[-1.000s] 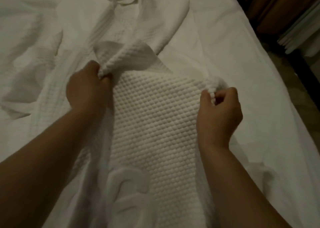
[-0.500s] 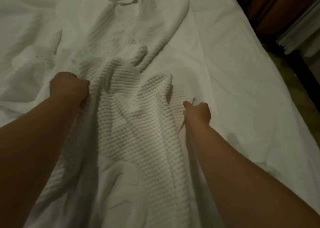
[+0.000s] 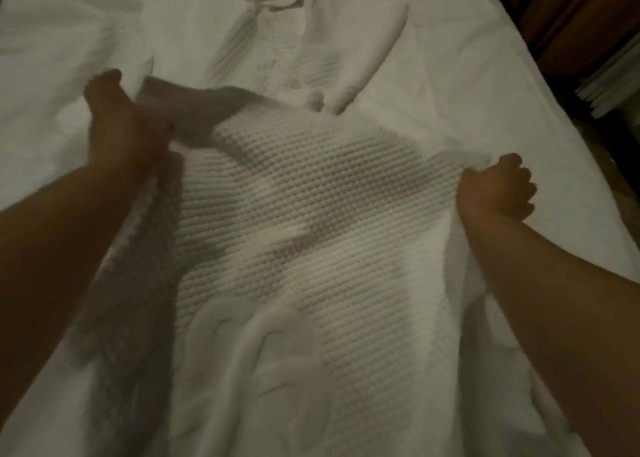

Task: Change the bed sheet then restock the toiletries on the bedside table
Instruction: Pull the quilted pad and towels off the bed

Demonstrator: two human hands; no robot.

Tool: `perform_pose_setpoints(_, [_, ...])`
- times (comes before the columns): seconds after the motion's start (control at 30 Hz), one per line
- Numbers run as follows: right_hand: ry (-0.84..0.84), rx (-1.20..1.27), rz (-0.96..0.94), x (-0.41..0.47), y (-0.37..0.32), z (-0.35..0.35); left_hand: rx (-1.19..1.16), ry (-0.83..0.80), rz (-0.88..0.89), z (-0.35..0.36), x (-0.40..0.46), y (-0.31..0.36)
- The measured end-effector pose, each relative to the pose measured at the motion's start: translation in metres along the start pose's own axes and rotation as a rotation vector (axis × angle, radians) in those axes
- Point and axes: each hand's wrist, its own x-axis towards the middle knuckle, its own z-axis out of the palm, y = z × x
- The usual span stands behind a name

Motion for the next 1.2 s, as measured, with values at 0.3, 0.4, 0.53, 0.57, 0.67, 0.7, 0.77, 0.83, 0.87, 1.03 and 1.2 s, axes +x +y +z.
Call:
perform_pose_setpoints(0.3, [-0.34, -0.175, -0.72, -0.18, 0.036, 0.027, 0.589, -0.415, 0.722, -0.016, -0.123, -0.041])
perform_pose_setpoints(0.4, [-0.473, -0.294, -0.736, -0.23, 0.06, 0.019, 0.698, -0.453, 0.807, -0.053, -0.147, -0.079])
perform_pose_setpoints(0.53, [-0.564, -0.406, -0.732, -0.287, 0.088, -0.005, 0.696, -0.431, 0.824, -0.101, -0.186, -0.123])
perform_pose_setpoints(0.57, [-0.589, -0.41, -0.736, -0.302, 0.096, -0.011, 0.717, -0.45, 0.82, -0.113, -0.198, -0.131])
perform_pose_setpoints(0.67, [-0.523, -0.381, -0.778, -0.353, 0.119, -0.028, 0.769, -0.529, 0.792, -0.146, -0.234, -0.159])
perform_pose_setpoints(0.7, [-0.488, -0.353, -0.78, -0.37, 0.128, -0.032, 0.761, -0.585, 0.757, -0.157, -0.247, -0.17])
perform_pose_setpoints(0.77, [-0.5, -0.335, -0.758, -0.411, 0.145, -0.041, 0.793, -0.683, 0.637, -0.181, -0.27, -0.192])
perform_pose_setpoints(0.83, [-0.467, -0.306, -0.756, -0.456, 0.165, -0.047, 0.781, -0.723, 0.58, -0.204, -0.293, -0.215])
perform_pose_setpoints(0.87, [-0.461, -0.301, -0.74, -0.479, 0.177, -0.05, 0.763, -0.742, 0.561, -0.213, -0.302, -0.23])
perform_pose_setpoints(1.03, [-0.48, -0.294, -0.828, -0.58, 0.232, -0.06, 0.643, -0.788, 0.549, -0.255, -0.333, -0.29])
perform_pose_setpoints(1.2, [-0.385, -0.336, -1.022, -0.608, 0.276, -0.061, 0.39, -0.76, 0.019, -0.272, -0.352, -0.32])
